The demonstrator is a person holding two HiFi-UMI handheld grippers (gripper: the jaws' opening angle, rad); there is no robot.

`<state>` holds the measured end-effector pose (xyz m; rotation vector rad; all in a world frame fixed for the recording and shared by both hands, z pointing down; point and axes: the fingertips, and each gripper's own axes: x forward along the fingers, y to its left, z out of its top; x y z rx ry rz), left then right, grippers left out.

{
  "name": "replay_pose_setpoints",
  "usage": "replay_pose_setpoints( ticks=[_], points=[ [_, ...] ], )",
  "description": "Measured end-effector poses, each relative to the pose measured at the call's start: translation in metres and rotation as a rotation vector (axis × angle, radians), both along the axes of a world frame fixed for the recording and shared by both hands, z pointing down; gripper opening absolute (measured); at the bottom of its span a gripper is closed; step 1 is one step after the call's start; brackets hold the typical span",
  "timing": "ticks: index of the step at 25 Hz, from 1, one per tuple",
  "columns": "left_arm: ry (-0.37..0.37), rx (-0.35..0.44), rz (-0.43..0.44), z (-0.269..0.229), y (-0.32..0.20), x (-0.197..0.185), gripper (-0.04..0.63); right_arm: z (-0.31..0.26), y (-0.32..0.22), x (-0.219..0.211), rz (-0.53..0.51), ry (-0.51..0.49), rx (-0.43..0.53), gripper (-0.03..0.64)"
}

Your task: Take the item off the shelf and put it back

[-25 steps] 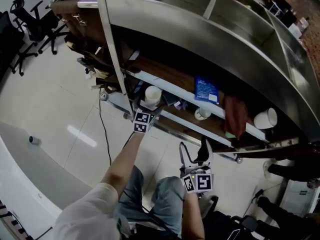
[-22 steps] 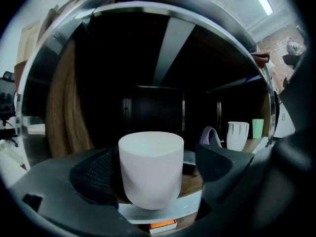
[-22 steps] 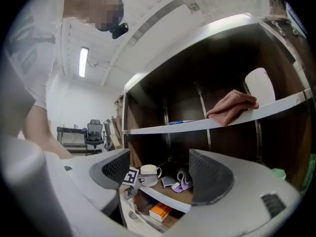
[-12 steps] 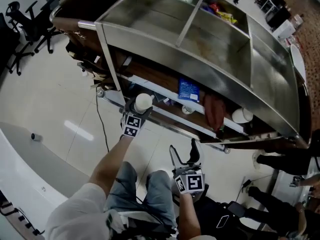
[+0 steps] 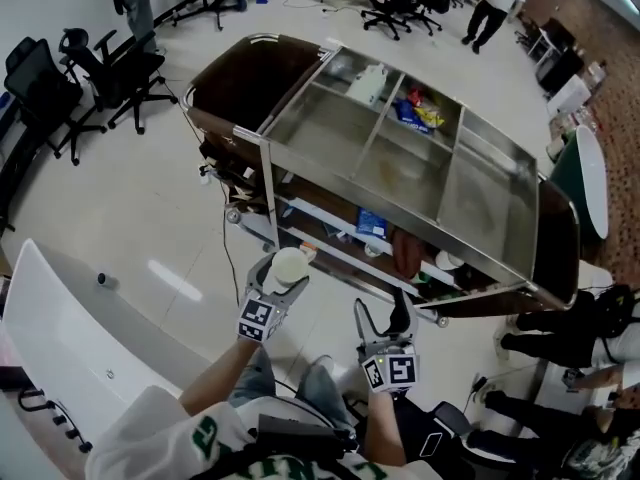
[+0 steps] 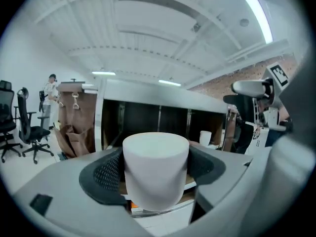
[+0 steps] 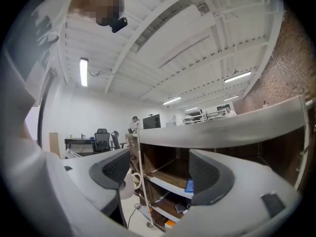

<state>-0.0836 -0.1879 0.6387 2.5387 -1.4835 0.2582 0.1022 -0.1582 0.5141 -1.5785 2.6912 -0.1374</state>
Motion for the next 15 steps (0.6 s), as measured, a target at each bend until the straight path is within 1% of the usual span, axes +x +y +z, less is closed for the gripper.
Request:
replay_pose_setpoints(
  ticks=[3, 6, 7, 9, 11, 13, 15],
  points=[
    [0.020, 0.034, 0.006, -0.057, 0.033, -0.004, 0.379, -0.035, 0.011, 0.006, 0.018, -0.026, 0.018, 0.383],
    [0.079, 0.083, -0.008, -0.119, 0.052, -0.012, 0.379, -0.062, 0.017, 0.009, 0.021, -0.053, 0.042, 0.383],
    [0.088, 0.099, -0.005, -0.134, 0.055, -0.015, 0.379, -0.069, 0.019, 0.012, 0.030, -0.055, 0.052, 0.383],
    [0.092, 0.132, 0.010, -0.155, 0.061, -0.019, 0.379, -0.083, 0.026, 0.020, 0.057, -0.063, 0.073, 0.383],
    [0.111, 0.160, 0.020, -0.180, 0.069, -0.020, 0.379, -0.093, 0.033, 0.026, 0.077, -0.074, 0.092, 0.383],
    [0.095, 0.202, 0.023, -0.186, 0.075, -0.027, 0.379, -0.100, 0.037, 0.028, 0.083, -0.081, 0.110, 0.383],
    [0.081, 0.225, 0.026, -0.186, 0.079, -0.032, 0.379, -0.106, 0.040, 0.027, 0.086, -0.088, 0.126, 0.383]
  ],
)
